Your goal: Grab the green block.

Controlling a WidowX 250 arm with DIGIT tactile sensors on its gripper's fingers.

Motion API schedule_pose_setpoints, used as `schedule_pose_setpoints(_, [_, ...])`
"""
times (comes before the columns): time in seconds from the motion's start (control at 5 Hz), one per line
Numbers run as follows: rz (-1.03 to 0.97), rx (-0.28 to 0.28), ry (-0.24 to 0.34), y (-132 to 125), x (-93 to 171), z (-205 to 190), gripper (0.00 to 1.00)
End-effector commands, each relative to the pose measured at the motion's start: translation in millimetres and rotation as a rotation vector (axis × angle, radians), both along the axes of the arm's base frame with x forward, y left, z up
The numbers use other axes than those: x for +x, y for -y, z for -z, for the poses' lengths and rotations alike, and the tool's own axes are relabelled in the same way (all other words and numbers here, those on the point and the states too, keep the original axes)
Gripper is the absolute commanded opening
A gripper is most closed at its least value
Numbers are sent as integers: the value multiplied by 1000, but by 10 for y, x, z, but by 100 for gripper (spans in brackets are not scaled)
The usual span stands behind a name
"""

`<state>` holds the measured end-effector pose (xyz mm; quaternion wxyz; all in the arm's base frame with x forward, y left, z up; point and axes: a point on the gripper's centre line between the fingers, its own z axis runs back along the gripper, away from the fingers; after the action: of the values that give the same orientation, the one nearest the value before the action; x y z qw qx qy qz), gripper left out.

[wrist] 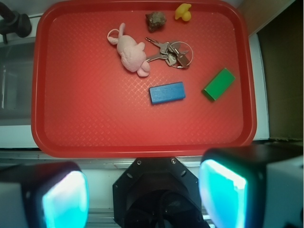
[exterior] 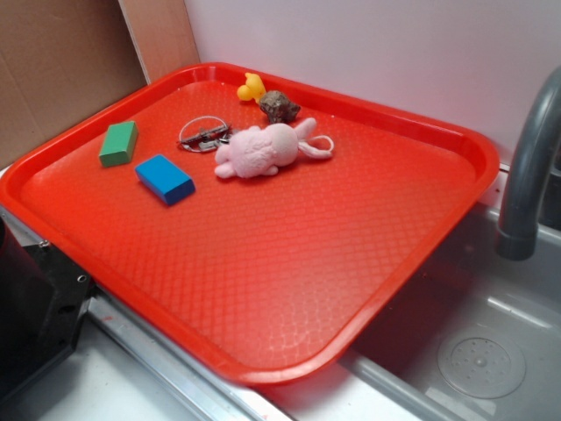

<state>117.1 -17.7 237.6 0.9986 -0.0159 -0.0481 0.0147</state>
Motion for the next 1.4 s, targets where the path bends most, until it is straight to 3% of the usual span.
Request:
schedule_pose_setpoints(0.0, [0,0,0,0,0,0,100])
schedule_pose_setpoints(0.2, [-245,122,-80,-449,203,500,100])
schedule_pose_setpoints(0.4, [-493,170,-137,-985,189,983,100])
schedule_pose_setpoints(0.6, [-672,159,-91,-1268,241,1475,100])
schedule_pose_setpoints(0.8, [-769,140,-17,-1372,306,1844,100])
schedule_pose_setpoints(1.0, [-664,202,-47,-1400,473,2091,100])
schedule_pose_setpoints(1.2, [-593,227,-62,-1403,595,2242,100])
